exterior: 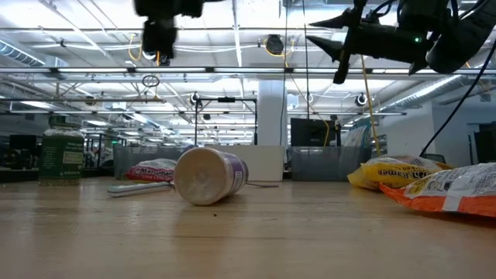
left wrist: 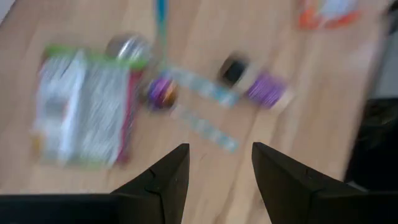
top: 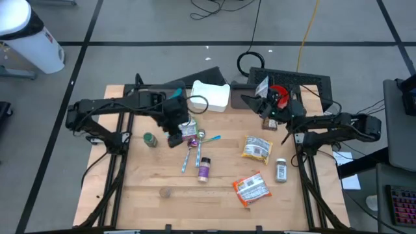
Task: Pick & Place Food Item
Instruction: Put the brown seasoning bottle into the white bin
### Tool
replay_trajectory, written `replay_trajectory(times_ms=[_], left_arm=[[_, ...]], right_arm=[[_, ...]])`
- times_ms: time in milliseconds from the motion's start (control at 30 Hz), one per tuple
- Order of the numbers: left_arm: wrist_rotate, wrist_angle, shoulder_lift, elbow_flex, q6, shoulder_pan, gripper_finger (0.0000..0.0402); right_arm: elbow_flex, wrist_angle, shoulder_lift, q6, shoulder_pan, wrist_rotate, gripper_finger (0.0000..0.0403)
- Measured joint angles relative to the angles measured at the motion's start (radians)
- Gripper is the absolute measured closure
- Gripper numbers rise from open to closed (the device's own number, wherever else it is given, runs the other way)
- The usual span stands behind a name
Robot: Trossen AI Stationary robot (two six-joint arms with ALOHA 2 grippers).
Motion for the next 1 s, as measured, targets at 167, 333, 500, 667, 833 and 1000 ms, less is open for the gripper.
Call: replay_trajectory(times_ms=[167,333,500,667,833,1000], left_arm=[[-0.098,-0.065,-0.034,-0.001,0.007,-0.066,0.0218],[-0.102,0.114,-0.138,-0.056,0.024,-0.158,0.0218],[-0.105,0.300,-0.286,-0.215,-0.034,-0.200,0.0217],[-0.100,0.484,-0.405,-0.416,-0.151,-0.207,0.0218],[-0.093,0.696,-0.488,-0.601,-0.315,-0.233,0.0218],[-0.094,0.844,-0.506,-0.710,-0.399,-0.274,0.0218]], right_arm=[[0.055,0.019,0.000,-0.019,0.037,0.021,0.0298],[0.175,-0.124,0.000,-0.133,0.144,0.025,0.0298],[0.314,-0.356,0.000,-0.256,0.281,0.051,0.0298],[0.420,-0.623,0.000,-0.339,0.403,0.136,0.0298],[0.454,-0.790,0.004,-0.358,0.489,0.326,0.0298],[0.453,-0.781,0.024,-0.330,0.492,0.368,0.0298]])
